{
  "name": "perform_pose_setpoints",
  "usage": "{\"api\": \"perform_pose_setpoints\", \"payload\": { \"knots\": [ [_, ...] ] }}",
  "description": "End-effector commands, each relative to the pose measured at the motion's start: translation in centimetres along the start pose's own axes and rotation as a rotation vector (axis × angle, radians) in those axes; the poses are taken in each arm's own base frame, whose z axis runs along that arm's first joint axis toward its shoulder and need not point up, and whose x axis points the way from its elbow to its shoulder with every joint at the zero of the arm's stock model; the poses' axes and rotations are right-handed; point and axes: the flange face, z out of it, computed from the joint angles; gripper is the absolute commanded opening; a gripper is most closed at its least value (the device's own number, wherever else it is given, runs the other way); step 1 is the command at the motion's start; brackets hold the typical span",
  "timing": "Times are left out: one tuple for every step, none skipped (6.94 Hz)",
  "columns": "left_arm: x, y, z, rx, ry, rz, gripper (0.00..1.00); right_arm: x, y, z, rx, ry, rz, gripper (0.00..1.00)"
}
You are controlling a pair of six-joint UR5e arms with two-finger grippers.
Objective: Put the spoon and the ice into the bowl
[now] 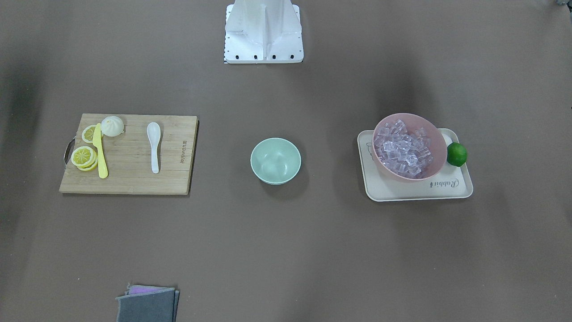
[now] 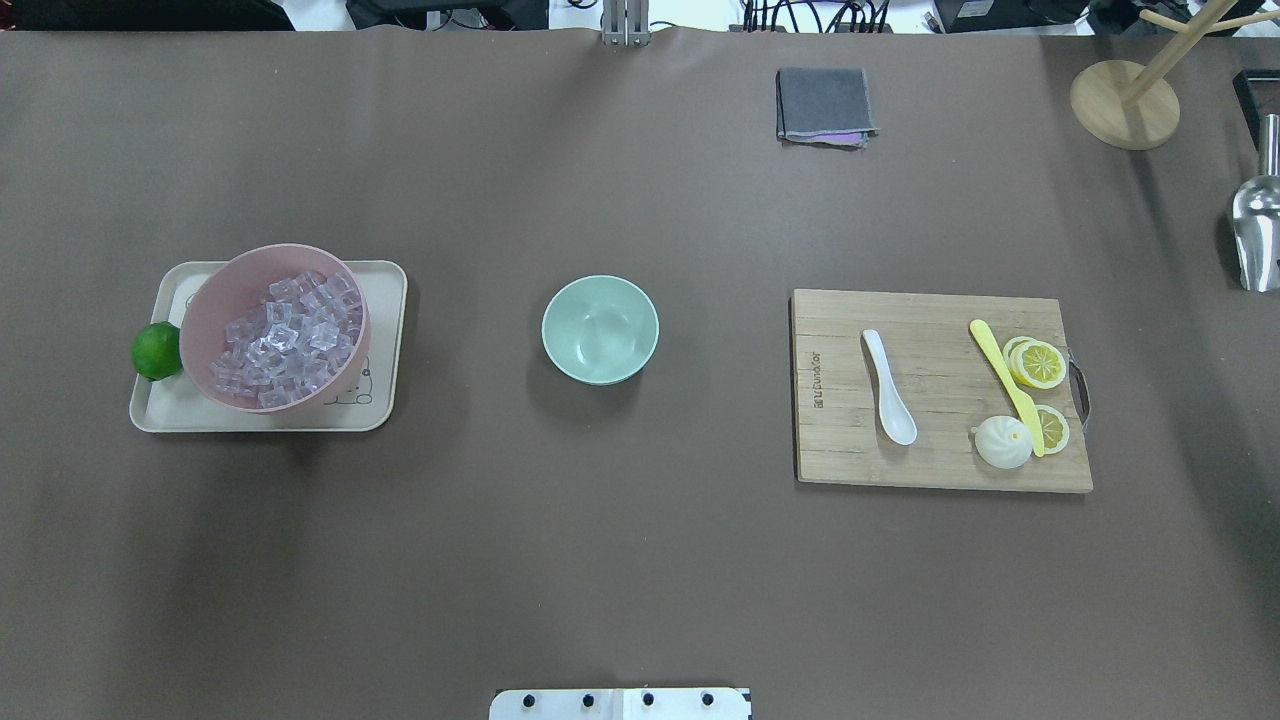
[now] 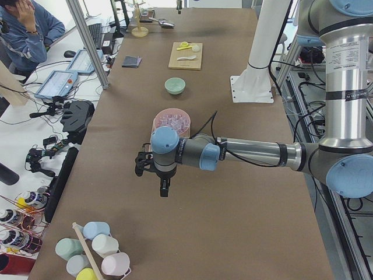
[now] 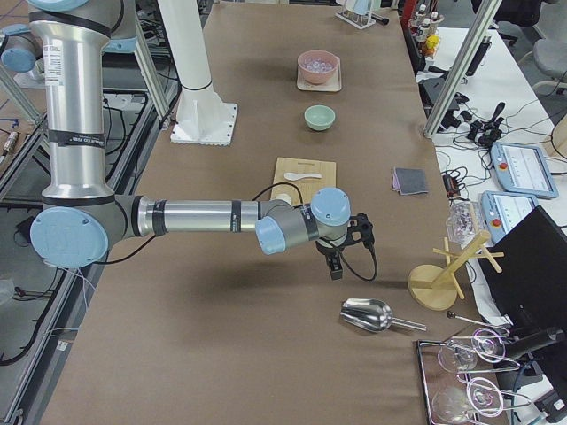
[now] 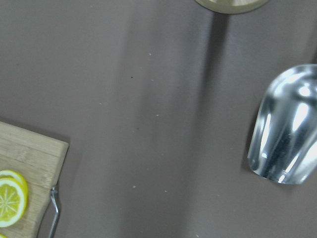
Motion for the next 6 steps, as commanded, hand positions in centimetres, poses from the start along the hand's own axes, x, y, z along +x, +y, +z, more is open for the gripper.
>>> {"api": "perform_pose_setpoints", "payload": {
  "knots": [
    [1.5, -0.5, -1.0, 0.061, 0.032, 0.038, 0.98, -7.3, -2.4, 2.6, 0.004, -0.055, 0.029, 1.00],
    [2.7, -1.3, -1.8, 0.092, 0.044, 0.041, 0.98, -12.9, -3.4, 2.8, 0.009, -0.080, 0.082, 1.00],
    [7.7, -3.1, -1.8, 0.096, 0.065, 0.030, 0.98, -18.2, -3.4, 3.5, 0.040, -0.051, 0.143, 1.00],
    [11.5, -3.2, -0.7, 0.077, 0.073, 0.073, 0.97, -22.6, -2.7, 5.2, 0.054, -0.024, 0.162, 1.00],
    [15.7, -4.4, -0.5, 0.092, 0.091, 0.145, 0.97, -26.1, -2.9, 6.5, 0.045, -0.043, 0.182, 1.00],
    [17.0, -4.4, -0.7, 0.097, 0.101, 0.168, 0.97, -29.5, -3.1, 7.7, 0.039, -0.061, 0.194, 0.99]
  ]
}}
